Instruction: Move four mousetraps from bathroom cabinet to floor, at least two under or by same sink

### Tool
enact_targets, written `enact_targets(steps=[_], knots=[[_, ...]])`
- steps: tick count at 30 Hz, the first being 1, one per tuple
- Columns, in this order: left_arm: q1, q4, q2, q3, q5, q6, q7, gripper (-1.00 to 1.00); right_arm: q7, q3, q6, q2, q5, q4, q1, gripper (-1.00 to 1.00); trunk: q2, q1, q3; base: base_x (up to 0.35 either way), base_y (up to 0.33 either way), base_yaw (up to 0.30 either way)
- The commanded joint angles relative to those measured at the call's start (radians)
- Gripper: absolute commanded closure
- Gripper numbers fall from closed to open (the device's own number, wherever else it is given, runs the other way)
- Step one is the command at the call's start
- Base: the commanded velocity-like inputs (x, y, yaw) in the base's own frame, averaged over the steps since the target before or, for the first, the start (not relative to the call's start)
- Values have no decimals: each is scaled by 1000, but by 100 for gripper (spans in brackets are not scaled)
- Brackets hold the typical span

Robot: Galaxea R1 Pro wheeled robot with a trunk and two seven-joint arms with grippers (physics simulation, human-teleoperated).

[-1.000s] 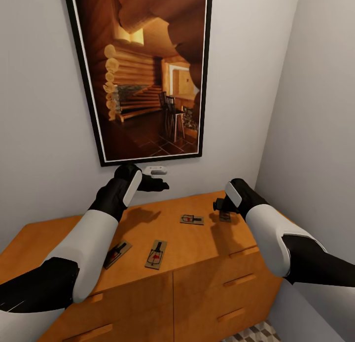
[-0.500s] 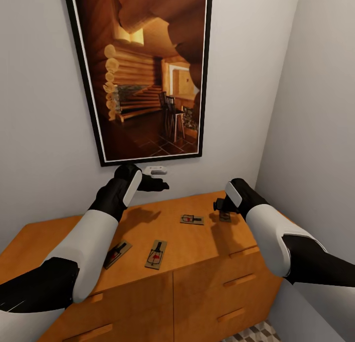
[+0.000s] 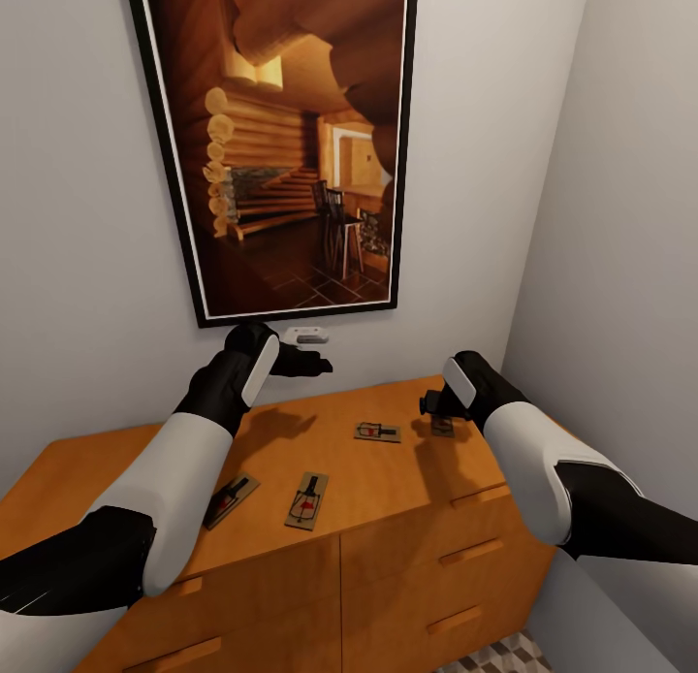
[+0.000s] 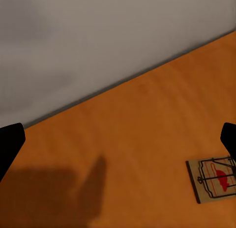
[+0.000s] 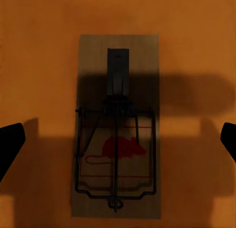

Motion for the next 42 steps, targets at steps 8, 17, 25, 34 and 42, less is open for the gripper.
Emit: enact_targets(steps=[8, 17, 25, 34, 42], knots=[[-1, -1, 0, -1, 1, 4, 0, -100, -11, -6, 2, 1, -11, -1, -1, -100, -1, 0, -1, 0, 0, 0], [-1, 1, 0, -1, 1, 4, 0, -100, -11, -7, 3, 3, -11, -1, -1, -100, -1, 0, -1, 0, 0, 0], [-1, 0, 0, -1, 1, 4, 0, -100, -11, -7, 2, 2, -10, -1, -1, -100, -1, 0, -1, -43, 0, 0], [-1, 0, 1, -1, 1, 4, 0, -100, -12, -7, 1, 1, -10, -1, -1, -100, -1, 0, -1, -60, 0, 0], [-1, 1, 1, 0, 1, 4, 0, -100, -12, -7, 1, 0, -10, -1, -1, -100, -1, 0, -1, -11, 0, 0]])
